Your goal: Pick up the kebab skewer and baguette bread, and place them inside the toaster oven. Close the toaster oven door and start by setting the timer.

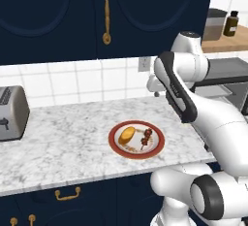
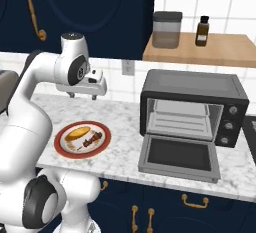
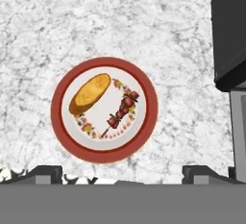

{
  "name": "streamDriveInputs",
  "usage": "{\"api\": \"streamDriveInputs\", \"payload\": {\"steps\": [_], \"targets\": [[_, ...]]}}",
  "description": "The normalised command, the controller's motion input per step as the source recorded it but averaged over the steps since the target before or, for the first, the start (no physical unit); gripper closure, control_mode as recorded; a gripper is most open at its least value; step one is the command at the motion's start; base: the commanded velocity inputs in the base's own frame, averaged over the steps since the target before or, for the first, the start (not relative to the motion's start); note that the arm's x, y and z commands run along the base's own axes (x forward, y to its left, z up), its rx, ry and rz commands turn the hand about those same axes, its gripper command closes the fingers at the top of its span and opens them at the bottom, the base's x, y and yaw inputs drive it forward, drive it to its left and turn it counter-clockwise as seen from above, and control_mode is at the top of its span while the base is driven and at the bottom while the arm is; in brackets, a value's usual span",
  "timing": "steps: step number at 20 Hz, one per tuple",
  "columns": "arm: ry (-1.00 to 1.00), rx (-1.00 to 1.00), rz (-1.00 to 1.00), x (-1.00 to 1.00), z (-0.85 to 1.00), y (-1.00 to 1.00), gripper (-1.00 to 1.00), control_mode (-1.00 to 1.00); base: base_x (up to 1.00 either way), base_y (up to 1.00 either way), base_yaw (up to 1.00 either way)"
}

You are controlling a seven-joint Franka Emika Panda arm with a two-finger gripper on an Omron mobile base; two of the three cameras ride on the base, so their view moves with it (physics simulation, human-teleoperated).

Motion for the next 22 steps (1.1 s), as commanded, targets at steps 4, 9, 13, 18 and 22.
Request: {"api": "streamDriveInputs", "payload": {"steps": [4,9,13,18,22], "targets": [[0.00,0.00,0.00,0.00,0.00,0.00,-1.00,1.00,0.00,0.00,0.00],[0.00,0.00,0.00,0.00,0.00,0.00,-1.00,1.00,0.00,0.00,0.00],[0.00,0.00,0.00,0.00,0.00,0.00,-1.00,1.00,0.00,-0.32,0.00],[0.00,0.00,0.00,0.00,0.00,0.00,-1.00,1.00,0.00,-0.61,0.00],[0.00,0.00,0.00,0.00,0.00,0.00,-1.00,1.00,0.00,0.00,0.00]]}}
